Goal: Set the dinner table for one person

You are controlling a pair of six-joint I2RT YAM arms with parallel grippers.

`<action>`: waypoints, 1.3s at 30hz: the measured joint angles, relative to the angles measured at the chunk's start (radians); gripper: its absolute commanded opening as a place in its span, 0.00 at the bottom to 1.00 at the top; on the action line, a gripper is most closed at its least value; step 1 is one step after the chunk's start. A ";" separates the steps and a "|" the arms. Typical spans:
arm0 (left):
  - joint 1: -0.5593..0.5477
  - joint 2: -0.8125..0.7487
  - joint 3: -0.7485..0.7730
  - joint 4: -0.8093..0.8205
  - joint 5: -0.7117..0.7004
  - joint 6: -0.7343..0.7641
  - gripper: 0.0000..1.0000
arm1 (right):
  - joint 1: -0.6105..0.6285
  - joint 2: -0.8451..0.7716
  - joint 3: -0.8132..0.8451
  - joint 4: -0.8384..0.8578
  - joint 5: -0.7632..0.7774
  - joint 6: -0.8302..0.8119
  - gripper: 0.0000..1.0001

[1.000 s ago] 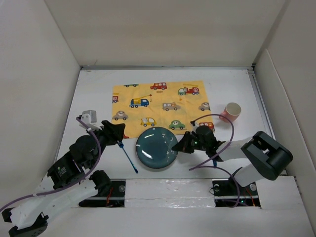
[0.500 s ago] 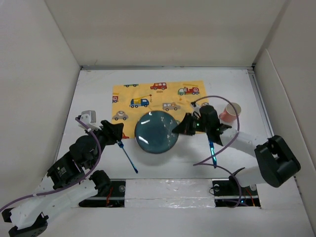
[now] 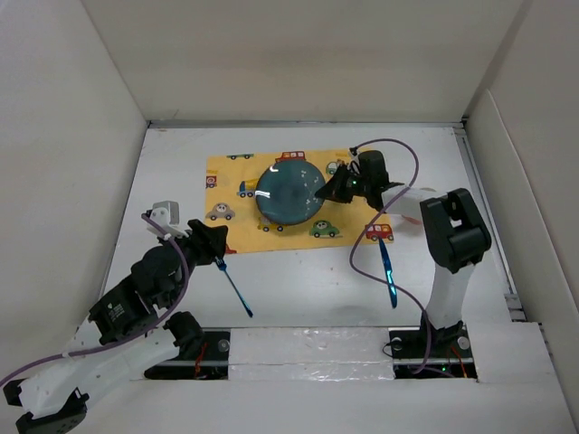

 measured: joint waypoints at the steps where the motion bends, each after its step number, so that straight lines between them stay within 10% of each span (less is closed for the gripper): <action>1: 0.000 0.004 0.000 0.000 0.000 0.000 0.48 | 0.000 0.021 0.000 -0.018 0.003 -0.005 0.00; 9: 0.000 0.018 0.000 -0.003 0.000 0.000 0.48 | -0.001 0.101 0.000 -0.035 -0.033 0.010 0.00; 16: 0.000 0.024 0.000 -0.006 0.000 0.000 0.49 | -0.014 0.123 -0.007 0.015 -0.077 0.036 0.54; 21: 0.000 0.024 0.000 -0.006 0.001 0.000 0.49 | -0.019 0.079 -0.007 -0.044 -0.042 -0.016 0.61; 24: 0.000 0.024 0.000 -0.006 0.003 0.000 0.49 | -0.019 -0.005 -0.007 -0.114 0.006 -0.067 0.59; 28: 0.000 0.018 0.000 -0.007 0.009 0.000 0.47 | -0.025 -0.192 -0.026 -0.185 0.084 -0.148 0.00; 34: 0.000 -0.013 0.000 -0.004 0.034 0.007 0.23 | -0.097 -0.657 -0.264 -0.244 0.405 -0.186 0.00; 39: 0.000 -0.024 0.000 -0.001 0.066 0.020 0.26 | -0.203 -0.940 -0.403 -0.341 0.772 -0.192 0.58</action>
